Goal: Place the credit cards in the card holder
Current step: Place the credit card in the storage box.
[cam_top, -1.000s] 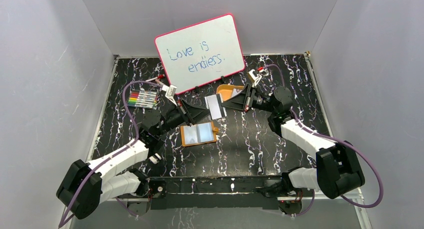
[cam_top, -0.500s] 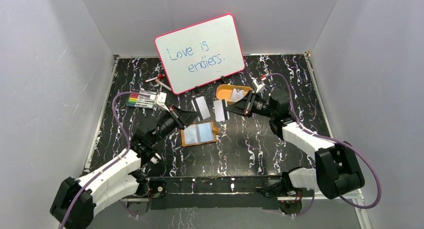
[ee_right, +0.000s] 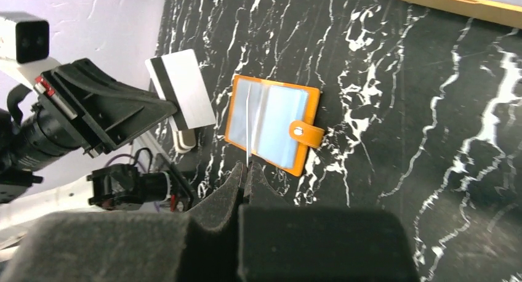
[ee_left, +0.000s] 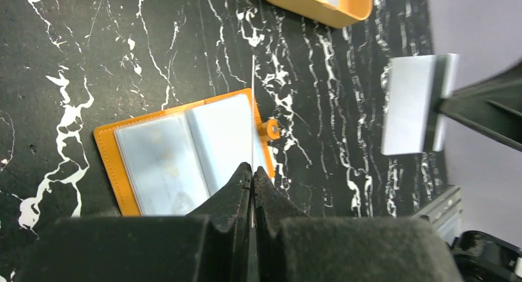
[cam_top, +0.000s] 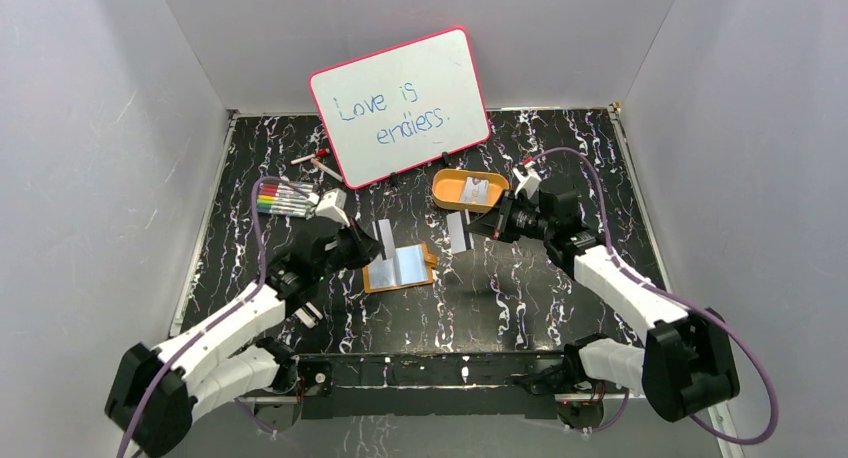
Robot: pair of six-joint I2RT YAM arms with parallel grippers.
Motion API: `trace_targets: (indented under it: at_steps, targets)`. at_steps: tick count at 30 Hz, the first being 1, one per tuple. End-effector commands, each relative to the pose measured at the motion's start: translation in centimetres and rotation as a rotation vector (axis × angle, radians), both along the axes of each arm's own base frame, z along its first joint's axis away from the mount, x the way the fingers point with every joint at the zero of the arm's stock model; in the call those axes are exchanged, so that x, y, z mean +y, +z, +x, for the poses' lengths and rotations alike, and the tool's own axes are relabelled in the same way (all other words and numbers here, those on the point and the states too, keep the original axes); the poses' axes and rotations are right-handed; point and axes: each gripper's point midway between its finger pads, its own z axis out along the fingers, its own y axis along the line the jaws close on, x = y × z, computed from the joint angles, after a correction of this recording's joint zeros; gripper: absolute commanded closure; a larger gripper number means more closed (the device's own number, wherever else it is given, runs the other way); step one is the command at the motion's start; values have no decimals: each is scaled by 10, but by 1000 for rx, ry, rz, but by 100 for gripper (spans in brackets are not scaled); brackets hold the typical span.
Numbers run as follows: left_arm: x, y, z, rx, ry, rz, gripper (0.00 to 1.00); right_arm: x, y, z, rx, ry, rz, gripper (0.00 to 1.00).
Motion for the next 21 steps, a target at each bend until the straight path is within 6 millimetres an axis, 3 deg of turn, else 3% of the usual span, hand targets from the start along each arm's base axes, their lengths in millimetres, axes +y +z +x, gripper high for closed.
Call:
trace_targets:
  at_steps: [1,6,10,13,17,21]
  targets:
    - [-11,11,21,2,-28,74,100,-23,13,4,-142,-92,-109,100]
    - [-61,26,62,-15,-147,19,100,-42,23,-3,-207,-166,-154,100]
    - [-101,11,102,29,-227,0,100,-56,31,-4,-257,-220,-192,100]
    - [-129,11,130,32,-282,-54,100,-60,39,-7,-279,-233,-195,100]
    - [-168,8,153,56,-381,-136,100,-62,49,-9,-296,-248,-185,100]
    - [-193,-8,171,95,-446,-167,100,-65,65,-9,-325,-261,-187,100]
